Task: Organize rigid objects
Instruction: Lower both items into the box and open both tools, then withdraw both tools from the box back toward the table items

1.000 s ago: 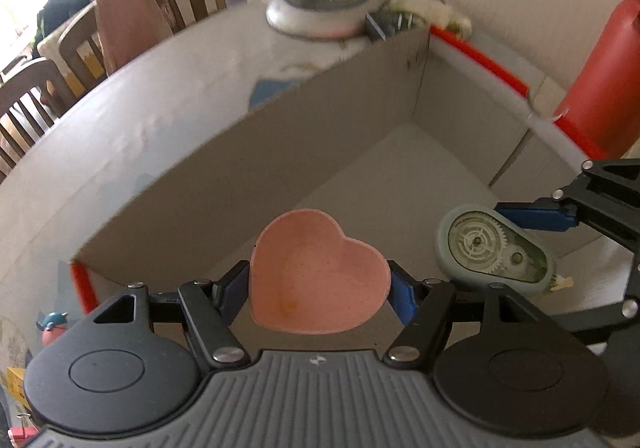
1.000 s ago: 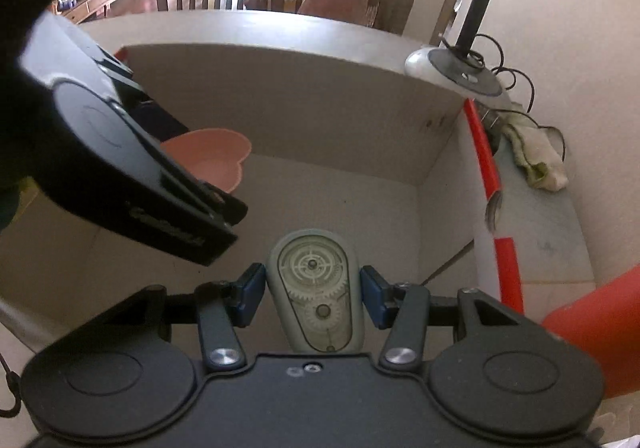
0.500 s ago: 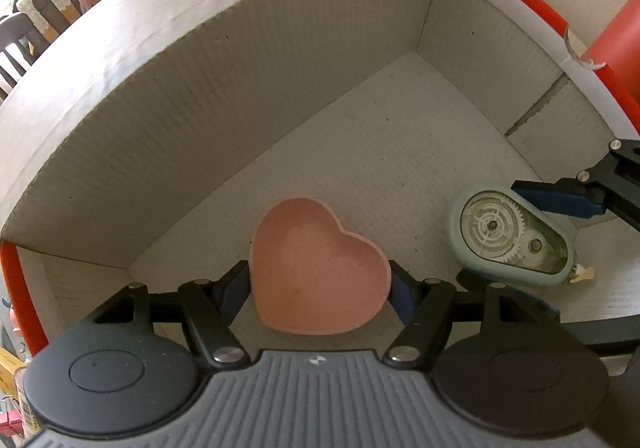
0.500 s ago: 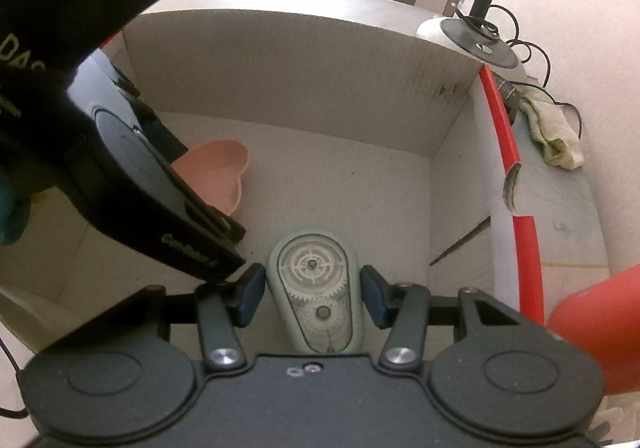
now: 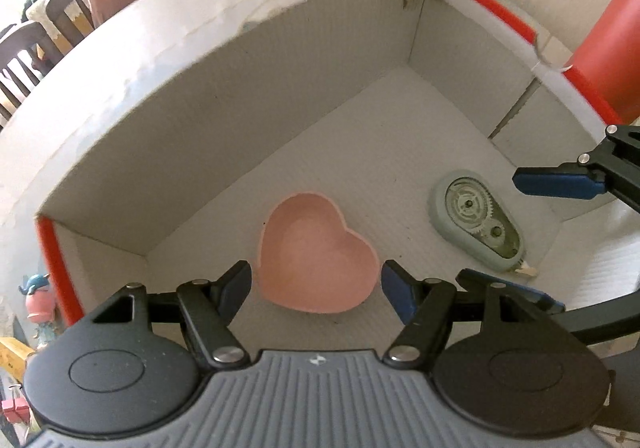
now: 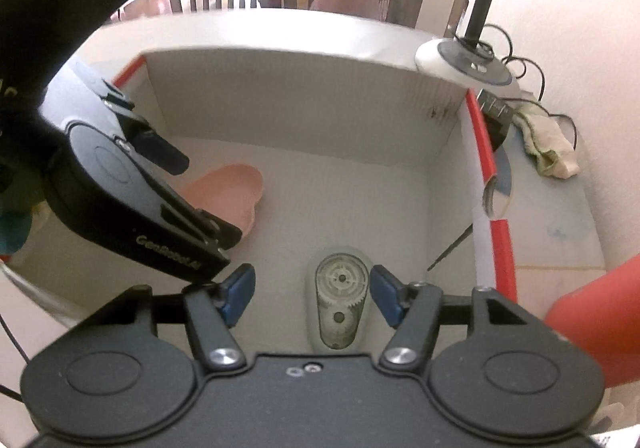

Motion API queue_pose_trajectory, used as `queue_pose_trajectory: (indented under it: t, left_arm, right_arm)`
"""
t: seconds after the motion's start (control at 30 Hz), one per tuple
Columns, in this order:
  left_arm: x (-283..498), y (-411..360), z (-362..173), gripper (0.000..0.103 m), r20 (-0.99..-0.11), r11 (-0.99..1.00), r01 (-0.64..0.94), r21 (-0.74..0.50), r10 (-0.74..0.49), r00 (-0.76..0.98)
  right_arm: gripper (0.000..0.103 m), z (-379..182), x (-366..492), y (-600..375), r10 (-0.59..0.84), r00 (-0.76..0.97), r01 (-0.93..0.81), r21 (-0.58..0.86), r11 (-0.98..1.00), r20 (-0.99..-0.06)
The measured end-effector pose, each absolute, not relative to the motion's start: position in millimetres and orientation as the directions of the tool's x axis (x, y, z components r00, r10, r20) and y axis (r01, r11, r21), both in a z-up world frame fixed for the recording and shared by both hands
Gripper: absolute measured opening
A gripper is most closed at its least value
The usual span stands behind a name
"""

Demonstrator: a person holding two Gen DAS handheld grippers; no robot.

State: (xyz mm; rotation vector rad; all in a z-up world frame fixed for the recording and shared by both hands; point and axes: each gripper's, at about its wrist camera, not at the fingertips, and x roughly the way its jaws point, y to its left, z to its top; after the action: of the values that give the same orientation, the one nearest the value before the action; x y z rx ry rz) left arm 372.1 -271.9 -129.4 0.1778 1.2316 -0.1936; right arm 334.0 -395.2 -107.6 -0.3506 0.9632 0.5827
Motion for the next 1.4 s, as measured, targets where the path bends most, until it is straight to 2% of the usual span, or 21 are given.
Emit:
queue_pose_trajectory:
  t: [0.13, 0.23, 0.67, 0.87, 0.9, 1.1, 1.4]
  left_arm:
    - [358, -265, -110, 0.071, -0.919, 0.974, 0.224, 0.019, -0.071, 0.388]
    - [352, -263, -92, 0.071, -0.892, 0.978, 0.21, 0.011, -0.085, 0.444]
    - [282, -218, -24, 0.071, -0.77, 0.989, 0.128, -0.079, -0.142, 0.622]
    - [244, -183, -12, 0.072, -0.729, 0.991, 0.086, -0.108, -0.137, 0.67]
    - [237, -177, -11, 0.075, -0.724, 0.991, 0.078, -0.109, -0.133, 0.677]
    - [199, -139, -6, 0.082, -0.689, 0.992, 0.054, -0.115, -0.119, 0.715]
    - [149, -76, -7, 0.084, -0.657, 0.991, 0.027, -0.13, -0.106, 0.747]
  right_arm:
    - [0.066, -93, 329, -399, 0.346, 0.451, -0.599, 0.009, 0.801, -0.822]
    - [0.073, -79, 317, -401, 0.373, 0.469, -0.596, 0.024, 0.802, -0.8]
    - [0.077, -36, 277, -384, 0.512, 0.497, -0.612, 0.135, 0.779, -0.701]
    - [0.085, -24, 252, -359, 0.558, 0.501, -0.629, 0.164, 0.76, -0.661]
    - [0.086, -23, 247, -353, 0.566, 0.501, -0.634, 0.167, 0.755, -0.654]
    - [0.093, -22, 222, -321, 0.605, 0.494, -0.65, 0.197, 0.734, -0.624]
    - [0.097, -26, 191, -270, 0.634, 0.497, -0.651, 0.229, 0.723, -0.592]
